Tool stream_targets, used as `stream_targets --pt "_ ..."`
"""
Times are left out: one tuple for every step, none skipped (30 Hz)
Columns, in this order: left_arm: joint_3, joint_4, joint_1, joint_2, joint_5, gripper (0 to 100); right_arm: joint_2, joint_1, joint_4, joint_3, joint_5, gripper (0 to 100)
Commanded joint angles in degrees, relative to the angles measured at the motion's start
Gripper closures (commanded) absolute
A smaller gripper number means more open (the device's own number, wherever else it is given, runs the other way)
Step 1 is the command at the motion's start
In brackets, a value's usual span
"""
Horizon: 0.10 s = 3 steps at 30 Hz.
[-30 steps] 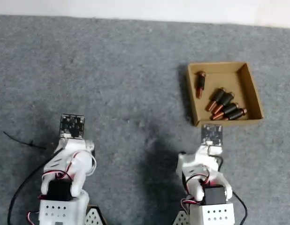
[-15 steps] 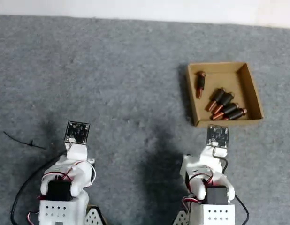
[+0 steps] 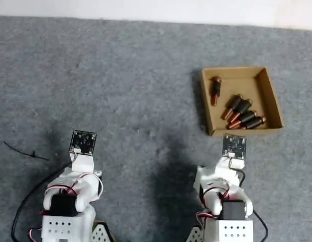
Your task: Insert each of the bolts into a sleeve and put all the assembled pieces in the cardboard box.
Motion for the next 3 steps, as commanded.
stream_targets --pt "1.19 0.18 -0.75 -0.13 -0.09 99 -0.66 0.57 0.40 8.40 -0.44 69.8" --pt "1.19 0.18 -0.75 -0.13 -0.09 99 -0.66 0.57 0.40 8.40 -0.44 69.8" --pt "1.19 0.18 -0.75 -0.13 -0.09 99 -0.66 0.57 0.40 8.40 -0.44 69.8"
